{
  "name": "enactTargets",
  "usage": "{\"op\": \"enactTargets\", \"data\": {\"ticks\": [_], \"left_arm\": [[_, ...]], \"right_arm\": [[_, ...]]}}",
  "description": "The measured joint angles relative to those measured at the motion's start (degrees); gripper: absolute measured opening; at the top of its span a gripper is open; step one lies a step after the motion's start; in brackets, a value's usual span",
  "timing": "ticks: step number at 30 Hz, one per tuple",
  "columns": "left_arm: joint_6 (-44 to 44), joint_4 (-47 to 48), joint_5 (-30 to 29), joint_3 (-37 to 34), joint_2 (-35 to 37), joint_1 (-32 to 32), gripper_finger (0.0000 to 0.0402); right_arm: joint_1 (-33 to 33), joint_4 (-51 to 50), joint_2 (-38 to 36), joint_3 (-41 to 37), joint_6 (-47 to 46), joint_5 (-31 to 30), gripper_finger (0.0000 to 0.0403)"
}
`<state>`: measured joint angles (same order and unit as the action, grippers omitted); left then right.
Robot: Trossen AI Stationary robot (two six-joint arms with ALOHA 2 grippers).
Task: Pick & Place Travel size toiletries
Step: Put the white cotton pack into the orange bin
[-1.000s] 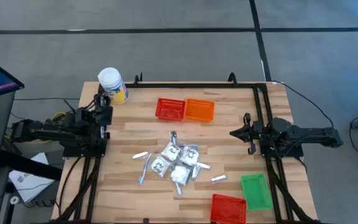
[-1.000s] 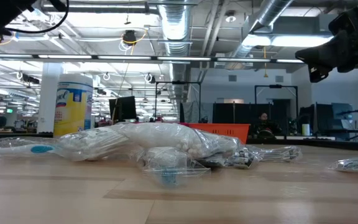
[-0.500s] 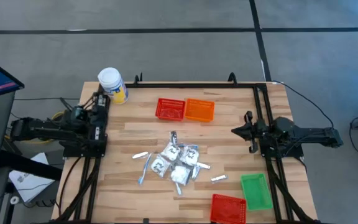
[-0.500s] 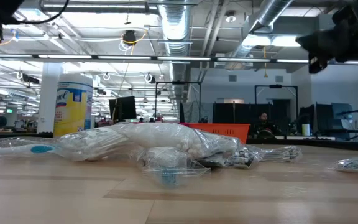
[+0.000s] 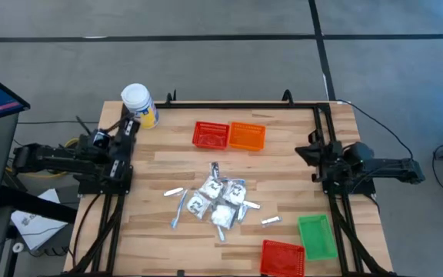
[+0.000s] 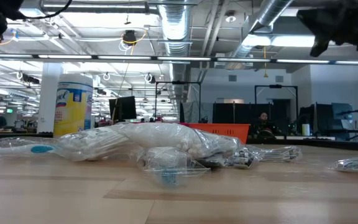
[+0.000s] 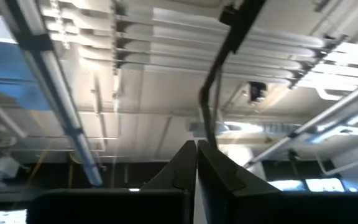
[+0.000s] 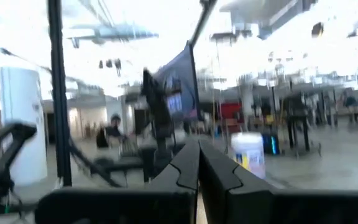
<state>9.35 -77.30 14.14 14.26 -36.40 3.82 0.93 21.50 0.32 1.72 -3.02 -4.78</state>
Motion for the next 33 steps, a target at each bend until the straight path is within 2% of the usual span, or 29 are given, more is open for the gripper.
{"op": "enactTargets", "data": {"ticks": [5,11,24,33], "left_arm": [[-0.1,0.0,1.2,0.0,-0.5,0.0,0.0008],[0.1,-0.2,1.5,0.6,-0.7,0.0,0.0008],[0.2,0.0,3.0,3.7,-6.9,-0.1,0.0008],[0.1,-0.1,3.3,4.5,-8.7,-0.1,0.0008]], "right_arm": [[-1.1,5.2,0.0,0.0,0.0,0.7,0.0],[-2.2,5.8,0.0,0.0,0.0,0.8,0.0],[-7.3,10.5,0.0,0.0,5.0,2.2,0.0],[-11.7,10.3,0.2,0.0,1.3,2.3,0.0]]}}
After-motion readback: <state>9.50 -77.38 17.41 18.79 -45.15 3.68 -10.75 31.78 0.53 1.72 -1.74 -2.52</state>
